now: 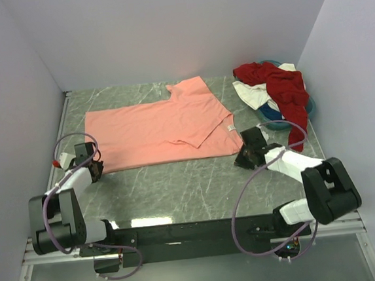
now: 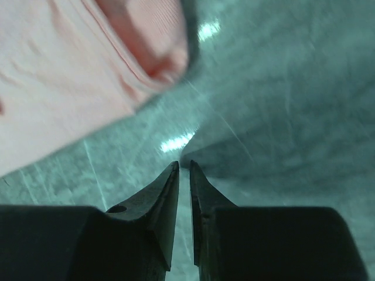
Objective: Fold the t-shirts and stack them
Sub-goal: Fold the tshirt
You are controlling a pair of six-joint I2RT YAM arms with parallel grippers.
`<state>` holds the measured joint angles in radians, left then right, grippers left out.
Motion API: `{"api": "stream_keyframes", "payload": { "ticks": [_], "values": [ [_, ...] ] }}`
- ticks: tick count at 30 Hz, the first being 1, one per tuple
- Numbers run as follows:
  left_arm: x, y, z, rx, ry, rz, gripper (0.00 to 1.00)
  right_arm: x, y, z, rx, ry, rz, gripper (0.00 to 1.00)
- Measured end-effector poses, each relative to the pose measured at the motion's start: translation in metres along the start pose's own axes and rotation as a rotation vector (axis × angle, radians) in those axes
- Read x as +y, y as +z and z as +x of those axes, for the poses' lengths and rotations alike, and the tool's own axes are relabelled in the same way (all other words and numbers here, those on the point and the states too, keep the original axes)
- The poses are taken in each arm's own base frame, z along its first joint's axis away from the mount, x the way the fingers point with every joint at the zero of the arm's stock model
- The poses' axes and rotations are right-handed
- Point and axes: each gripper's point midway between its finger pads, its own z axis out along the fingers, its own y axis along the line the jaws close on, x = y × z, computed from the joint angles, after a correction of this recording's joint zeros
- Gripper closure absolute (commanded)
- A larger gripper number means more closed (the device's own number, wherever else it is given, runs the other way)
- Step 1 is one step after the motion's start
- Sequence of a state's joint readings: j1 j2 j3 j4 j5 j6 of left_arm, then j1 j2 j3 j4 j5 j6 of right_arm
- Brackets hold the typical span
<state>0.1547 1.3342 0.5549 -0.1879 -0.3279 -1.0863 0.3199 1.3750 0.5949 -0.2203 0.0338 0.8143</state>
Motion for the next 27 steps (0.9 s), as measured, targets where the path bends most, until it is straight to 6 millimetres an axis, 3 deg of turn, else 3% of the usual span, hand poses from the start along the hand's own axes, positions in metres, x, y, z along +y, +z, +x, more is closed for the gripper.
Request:
{"api": "stream_keyframes", "payload": {
  "ticks": [5, 7, 11, 17, 21, 27],
  "values": [
    [0.013, -0.018, -0.007, -0.026, -0.013, 0.002, 0.94, -0.016, -0.018, 0.011, -0.009, -0.001, -0.002, 0.75],
    [0.009, -0.022, -0.010, -0.036, -0.017, 0.023, 0.88, -0.014, -0.024, 0.007, -0.034, -0.003, -0.015, 0.67],
    [0.004, -0.024, -0.008, -0.021, 0.000, 0.048, 0.62, 0.002, -0.031, -0.017, -0.091, -0.023, -0.030, 0.50],
    [0.005, -0.024, -0.005, -0.005, 0.004, 0.050, 0.41, 0.031, -0.019, -0.062, -0.157, -0.043, -0.018, 0.42],
    [0.006, -0.024, -0.005, -0.006, 0.004, 0.046, 0.39, 0.025, 0.002, -0.068, -0.135, -0.041, 0.026, 0.42],
    [0.014, -0.019, -0.003, -0.002, 0.000, 0.004, 0.41, 0.013, 0.020, -0.057, -0.078, -0.048, 0.070, 0.44]
  ]
}}
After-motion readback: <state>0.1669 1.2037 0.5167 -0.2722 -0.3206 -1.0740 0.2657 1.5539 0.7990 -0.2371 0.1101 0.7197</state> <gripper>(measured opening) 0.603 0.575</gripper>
